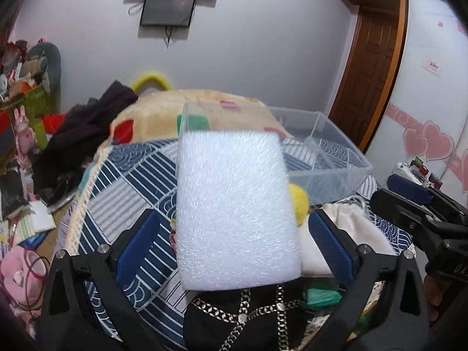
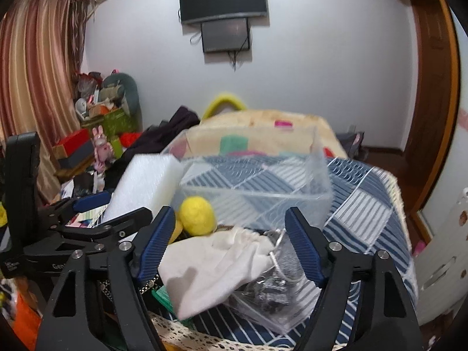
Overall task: Organize soft objects
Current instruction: 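Grasp the white foam block with the left gripper while the right grasps the yellow ball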
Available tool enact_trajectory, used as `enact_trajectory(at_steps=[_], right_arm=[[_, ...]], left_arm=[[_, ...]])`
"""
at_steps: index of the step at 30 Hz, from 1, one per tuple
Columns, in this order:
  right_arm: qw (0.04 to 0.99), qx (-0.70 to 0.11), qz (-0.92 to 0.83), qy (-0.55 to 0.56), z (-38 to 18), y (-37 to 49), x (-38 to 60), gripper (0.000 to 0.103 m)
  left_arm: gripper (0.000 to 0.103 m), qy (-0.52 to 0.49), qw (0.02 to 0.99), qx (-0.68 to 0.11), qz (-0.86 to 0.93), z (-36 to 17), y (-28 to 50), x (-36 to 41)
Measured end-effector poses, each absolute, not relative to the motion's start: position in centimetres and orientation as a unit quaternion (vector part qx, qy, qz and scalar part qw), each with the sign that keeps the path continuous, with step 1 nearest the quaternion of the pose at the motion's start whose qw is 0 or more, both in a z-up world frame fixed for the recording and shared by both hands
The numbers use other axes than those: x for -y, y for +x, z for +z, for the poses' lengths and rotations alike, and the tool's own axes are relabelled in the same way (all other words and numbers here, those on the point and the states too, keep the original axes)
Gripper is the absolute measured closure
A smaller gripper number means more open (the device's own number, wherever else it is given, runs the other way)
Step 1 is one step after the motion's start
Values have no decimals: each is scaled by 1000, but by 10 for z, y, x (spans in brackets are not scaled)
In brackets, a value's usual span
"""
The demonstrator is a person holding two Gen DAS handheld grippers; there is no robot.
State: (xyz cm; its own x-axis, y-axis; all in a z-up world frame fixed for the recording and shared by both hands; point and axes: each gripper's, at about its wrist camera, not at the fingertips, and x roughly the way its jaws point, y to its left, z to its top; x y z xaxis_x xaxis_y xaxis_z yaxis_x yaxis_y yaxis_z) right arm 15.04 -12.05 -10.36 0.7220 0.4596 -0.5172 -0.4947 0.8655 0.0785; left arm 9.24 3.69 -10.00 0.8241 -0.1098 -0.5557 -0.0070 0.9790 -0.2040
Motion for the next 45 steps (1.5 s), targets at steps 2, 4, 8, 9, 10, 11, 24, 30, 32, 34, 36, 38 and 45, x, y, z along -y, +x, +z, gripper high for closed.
enact_trajectory(at_steps=[2,4,8,9,10,11,24,30,32,34,36,38,45], right_arm=[[923,-281,263,-32,-107,156,117,34],[918,-290,269,-31,-110,160,114,37],[909,-305,281,-35,-115,168,106,39],[907,-309,282,-38,-116,170,103,39],[905,-313,285,-41,-117,172,100,39],[903,-317,287,-43,-118,173,97,40],[879,-370,292,-72,-138,195,69,59],[878,-364,303,-69,-137,189,73,74],[880,-358,304,-65,-134,186,77,74],[884,-349,305,-64,-129,181,81,74],[888,-337,305,-65,-123,176,85,74],[892,-326,306,-61,-117,171,90,74],[912,-282,297,-31,-90,169,108,74]], left_arm=[[3,-103,948,-299,-25,-106,96,-38],[17,-103,949,-298,-25,-108,97,-39],[22,-113,948,-298,-27,-113,99,-42],[22,-114,948,-295,-26,-112,97,-43],[22,-113,950,-290,-24,-111,95,-44],[22,-112,952,-285,-23,-109,93,-46],[22,-123,957,-264,-10,-104,89,-64],[22,-118,957,-265,-9,-105,89,-63],[22,-113,958,-263,-8,-103,88,-60],[22,-110,959,-261,-6,-102,88,-59],[22,-107,960,-260,-4,-100,87,-58],[22,-104,961,-258,-2,-97,86,-57],[22,-98,964,-247,-3,-81,85,-55]])
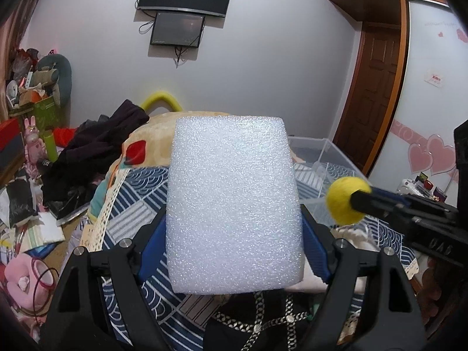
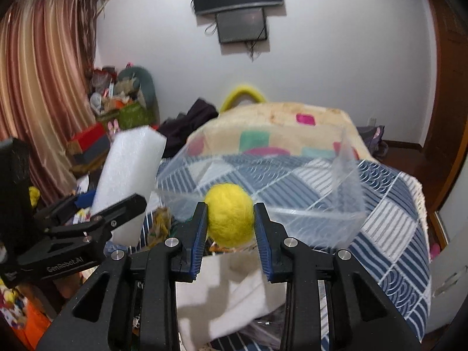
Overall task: Organize soft objects
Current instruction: 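Grasp the white foam block with the left gripper while the right grasps the yellow ball, then lower the foam block and yellow ball into the clear box, open both grippers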
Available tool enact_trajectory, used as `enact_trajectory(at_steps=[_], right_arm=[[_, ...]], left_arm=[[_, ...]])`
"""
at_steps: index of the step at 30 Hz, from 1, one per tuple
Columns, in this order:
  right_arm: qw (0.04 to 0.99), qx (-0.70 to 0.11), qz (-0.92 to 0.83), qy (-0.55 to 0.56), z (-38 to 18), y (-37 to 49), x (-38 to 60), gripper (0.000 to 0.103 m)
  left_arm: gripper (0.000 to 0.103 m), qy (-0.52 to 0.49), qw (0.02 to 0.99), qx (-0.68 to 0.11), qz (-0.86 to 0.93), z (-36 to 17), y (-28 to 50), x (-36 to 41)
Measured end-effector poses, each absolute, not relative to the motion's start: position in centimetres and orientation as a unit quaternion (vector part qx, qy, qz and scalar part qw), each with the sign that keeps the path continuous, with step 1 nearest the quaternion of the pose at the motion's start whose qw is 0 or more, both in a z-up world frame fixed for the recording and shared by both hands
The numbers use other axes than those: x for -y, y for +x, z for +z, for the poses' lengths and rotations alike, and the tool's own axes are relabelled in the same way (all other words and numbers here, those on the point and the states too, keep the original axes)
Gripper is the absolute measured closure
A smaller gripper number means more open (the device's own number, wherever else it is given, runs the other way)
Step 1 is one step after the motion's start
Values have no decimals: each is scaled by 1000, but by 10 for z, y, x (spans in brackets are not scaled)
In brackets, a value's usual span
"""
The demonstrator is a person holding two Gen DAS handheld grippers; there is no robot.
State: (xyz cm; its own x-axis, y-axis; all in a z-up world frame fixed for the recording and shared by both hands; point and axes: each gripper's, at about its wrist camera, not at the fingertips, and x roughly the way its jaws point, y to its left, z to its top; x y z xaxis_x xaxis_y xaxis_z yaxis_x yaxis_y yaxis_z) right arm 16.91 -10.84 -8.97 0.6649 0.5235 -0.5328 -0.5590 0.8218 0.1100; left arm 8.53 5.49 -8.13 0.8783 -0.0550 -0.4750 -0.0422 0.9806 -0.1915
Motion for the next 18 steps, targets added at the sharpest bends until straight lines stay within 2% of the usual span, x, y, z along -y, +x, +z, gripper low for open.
enact_trajectory(at_steps=[9,18], right_arm=[[937,-243,253,-18,-63,180,132,74],[940,-254,225,-29,-67,211,128,74]], left_arm=[[22,-78,967,-242,-22,-51,116,-47],[22,-68,949,-305,-47,-48,180,-40]])
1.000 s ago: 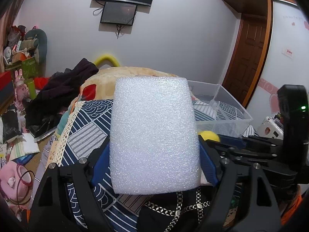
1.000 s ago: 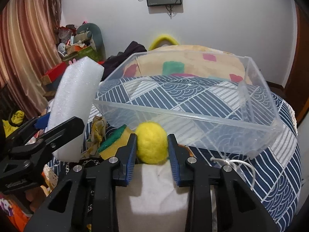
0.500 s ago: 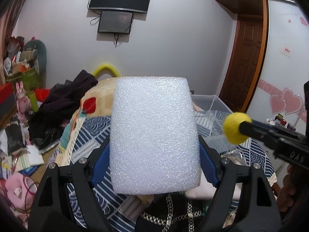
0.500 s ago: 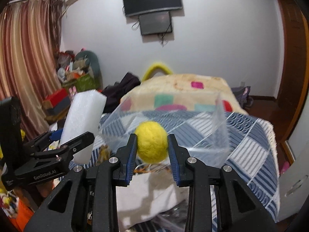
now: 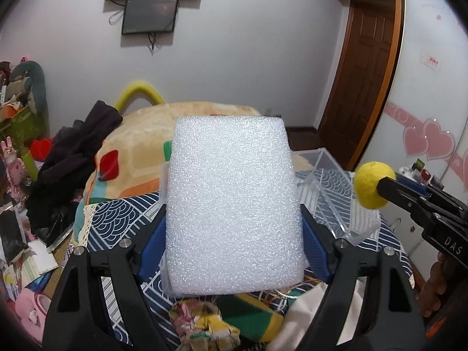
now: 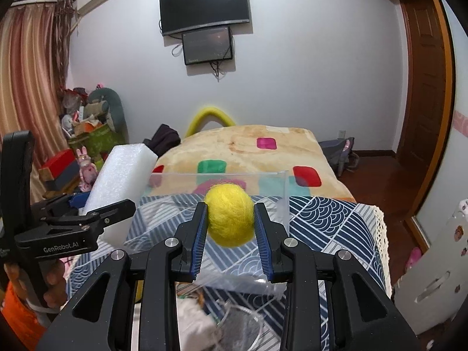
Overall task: Organize soft objects
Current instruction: 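Lower the foam block and yellow ball into the clear box, open both grippers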
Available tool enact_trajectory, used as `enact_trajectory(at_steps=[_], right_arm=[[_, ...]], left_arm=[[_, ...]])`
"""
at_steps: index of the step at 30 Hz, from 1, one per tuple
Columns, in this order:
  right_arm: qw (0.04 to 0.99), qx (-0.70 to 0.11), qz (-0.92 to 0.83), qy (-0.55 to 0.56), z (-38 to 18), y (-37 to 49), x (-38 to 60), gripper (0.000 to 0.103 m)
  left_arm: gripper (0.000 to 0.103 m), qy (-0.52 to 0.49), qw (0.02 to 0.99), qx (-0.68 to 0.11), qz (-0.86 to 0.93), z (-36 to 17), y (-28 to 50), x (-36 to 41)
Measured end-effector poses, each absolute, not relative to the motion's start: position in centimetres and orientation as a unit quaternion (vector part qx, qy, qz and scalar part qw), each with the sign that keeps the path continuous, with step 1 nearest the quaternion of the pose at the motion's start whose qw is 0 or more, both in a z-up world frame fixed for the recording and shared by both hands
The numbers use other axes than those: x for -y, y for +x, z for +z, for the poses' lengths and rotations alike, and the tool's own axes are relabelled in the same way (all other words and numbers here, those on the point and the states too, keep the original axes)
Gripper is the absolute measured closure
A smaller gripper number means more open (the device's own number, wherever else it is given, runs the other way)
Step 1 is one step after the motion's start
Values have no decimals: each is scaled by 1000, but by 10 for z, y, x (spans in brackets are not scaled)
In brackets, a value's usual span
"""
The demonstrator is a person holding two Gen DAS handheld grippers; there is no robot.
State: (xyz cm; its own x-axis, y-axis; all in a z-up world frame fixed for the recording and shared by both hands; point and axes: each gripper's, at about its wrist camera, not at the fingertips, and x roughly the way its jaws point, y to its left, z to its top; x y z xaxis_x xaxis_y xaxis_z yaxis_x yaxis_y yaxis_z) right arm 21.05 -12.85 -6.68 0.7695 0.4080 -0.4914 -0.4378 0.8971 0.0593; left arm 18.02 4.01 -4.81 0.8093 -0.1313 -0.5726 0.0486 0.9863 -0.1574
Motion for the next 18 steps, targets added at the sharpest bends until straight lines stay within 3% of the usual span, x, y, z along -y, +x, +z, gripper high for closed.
enact_trajectory(at_steps=[15,18], right_arm=[[917,-325,218,-81,-103,250,109,72],[915,-333,213,-82,-106,249,109,57]], left_arm=[[22,-34,920,-386,-50,-82,232,-18],[22,-28,917,-395,-47,-85,234,-16]])
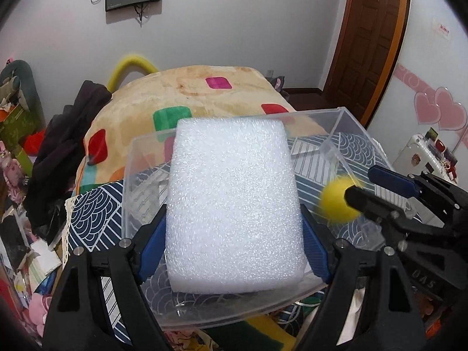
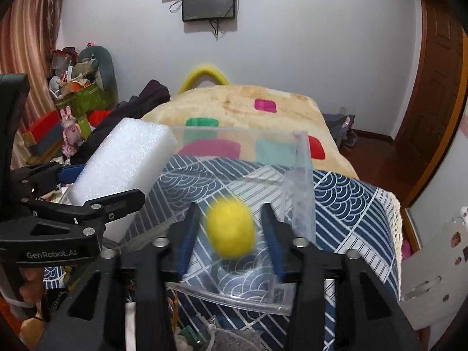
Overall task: Organize soft objects
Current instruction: 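Lower the foam block and yellow ball into the clear box, open both grippers, then grasp the floral scrunchie with the left gripper while the right grasps the white bag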
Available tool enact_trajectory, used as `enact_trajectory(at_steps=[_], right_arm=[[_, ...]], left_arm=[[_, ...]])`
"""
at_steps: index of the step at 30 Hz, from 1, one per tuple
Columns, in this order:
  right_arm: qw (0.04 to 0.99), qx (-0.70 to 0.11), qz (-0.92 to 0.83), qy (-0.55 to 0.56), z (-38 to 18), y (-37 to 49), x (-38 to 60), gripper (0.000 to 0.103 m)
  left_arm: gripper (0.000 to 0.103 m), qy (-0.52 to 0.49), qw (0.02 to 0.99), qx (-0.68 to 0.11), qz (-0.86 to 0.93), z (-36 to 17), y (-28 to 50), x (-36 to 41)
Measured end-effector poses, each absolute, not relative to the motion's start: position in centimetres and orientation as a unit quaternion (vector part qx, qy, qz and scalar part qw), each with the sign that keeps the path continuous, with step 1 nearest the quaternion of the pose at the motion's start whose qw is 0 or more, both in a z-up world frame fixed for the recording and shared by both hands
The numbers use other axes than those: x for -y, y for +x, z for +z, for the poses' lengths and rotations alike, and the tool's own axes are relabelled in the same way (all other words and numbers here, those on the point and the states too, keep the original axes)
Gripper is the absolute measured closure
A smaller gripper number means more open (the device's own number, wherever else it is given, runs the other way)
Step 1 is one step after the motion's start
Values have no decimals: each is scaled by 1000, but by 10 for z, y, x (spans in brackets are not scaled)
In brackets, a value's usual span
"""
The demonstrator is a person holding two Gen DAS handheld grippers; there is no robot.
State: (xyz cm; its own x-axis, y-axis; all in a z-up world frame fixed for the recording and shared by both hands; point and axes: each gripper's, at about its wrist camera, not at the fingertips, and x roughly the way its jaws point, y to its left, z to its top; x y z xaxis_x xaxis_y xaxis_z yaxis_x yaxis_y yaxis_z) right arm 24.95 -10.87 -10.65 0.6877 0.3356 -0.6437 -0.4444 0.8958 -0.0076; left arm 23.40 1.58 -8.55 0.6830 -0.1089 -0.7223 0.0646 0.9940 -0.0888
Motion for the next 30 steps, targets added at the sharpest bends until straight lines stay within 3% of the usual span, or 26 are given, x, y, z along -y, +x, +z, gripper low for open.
enact_trajectory(at_steps=[2,13,18,20,30], right_arm=[[918,-326,215,-76,-104,246,112,43],[939,-264,210,-61,-67,219,124,23],[946,-238,211,-64,-52,201,123,14],[949,-226,209,-63,-49,194,124,1],[944,-239,227,-38,-61,175,130,0]], left_arm=[[22,-24,919,-392,-46,-85,232,-15],[21,-22,938,-345,-41,-54,200,-19],[15,-18,951,-307,-36,-33,171,-23],[13,-15,956,-292,-33,-27,159,-24],[12,-18,961,-274,-23,-33,112,-33]])
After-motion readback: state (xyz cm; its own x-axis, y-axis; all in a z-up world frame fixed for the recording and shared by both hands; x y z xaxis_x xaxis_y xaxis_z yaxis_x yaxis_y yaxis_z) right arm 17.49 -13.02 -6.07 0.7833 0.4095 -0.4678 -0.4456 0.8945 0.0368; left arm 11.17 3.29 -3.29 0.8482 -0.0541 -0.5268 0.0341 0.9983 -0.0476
